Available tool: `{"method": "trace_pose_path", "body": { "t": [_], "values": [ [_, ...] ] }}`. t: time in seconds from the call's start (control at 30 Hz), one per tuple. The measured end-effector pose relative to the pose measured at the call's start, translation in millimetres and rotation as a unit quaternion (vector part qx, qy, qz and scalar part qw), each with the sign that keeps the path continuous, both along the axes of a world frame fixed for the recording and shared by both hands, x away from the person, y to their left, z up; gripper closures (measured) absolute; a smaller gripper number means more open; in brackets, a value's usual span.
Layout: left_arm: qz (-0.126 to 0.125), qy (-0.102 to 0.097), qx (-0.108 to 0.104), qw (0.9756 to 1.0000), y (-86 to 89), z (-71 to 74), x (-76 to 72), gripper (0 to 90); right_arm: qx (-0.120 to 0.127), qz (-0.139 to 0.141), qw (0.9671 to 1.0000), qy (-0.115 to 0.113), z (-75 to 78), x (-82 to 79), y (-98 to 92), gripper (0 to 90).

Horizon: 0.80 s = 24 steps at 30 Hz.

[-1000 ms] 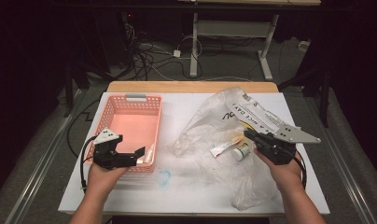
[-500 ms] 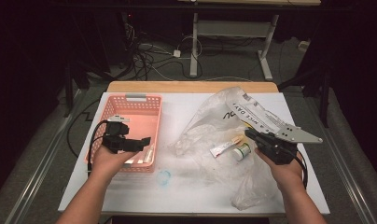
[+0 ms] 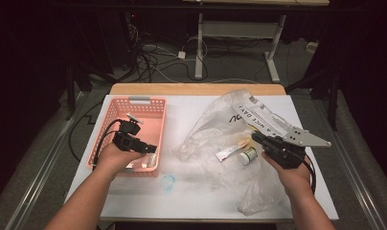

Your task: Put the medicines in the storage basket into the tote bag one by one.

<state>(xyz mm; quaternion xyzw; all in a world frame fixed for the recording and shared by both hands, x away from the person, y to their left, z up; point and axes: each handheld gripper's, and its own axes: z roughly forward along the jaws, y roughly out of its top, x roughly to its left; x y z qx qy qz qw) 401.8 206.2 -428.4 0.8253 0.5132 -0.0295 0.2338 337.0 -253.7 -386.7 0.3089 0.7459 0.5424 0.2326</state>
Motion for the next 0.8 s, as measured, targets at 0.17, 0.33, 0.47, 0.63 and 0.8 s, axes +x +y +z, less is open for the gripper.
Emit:
{"method": "trace_pose_path", "body": {
  "t": [0.17,0.33,0.47,0.63,0.8],
  "values": [
    [-0.017,0.032,0.011,0.9993,-3.0,-3.0,0.4,24.9,0.000,-0.001,1.0000,0.001,-0.4,0.4,-0.4,90.0],
    [-0.037,0.057,0.036,0.9970,-11.1,-7.3,3.0,26.4,0.001,-0.002,1.0000,0.003,-0.7,0.0,0.7,90.0],
    [-0.050,0.069,0.060,0.9946,-17.1,-10.4,4.7,30.6,-0.004,0.000,1.0000,0.000,-1.6,0.1,1.5,90.0],
    [-0.061,0.077,0.058,0.9935,-19.5,-11.4,5.4,35.9,-0.002,0.000,1.0000,0.002,-1.7,0.3,0.9,90.0],
    [-0.065,0.079,0.054,0.9932,-19.1,-11.5,5.7,39.3,-0.004,0.001,1.0000,0.003,-1.9,0.2,1.5,90.0]
  ]
}}
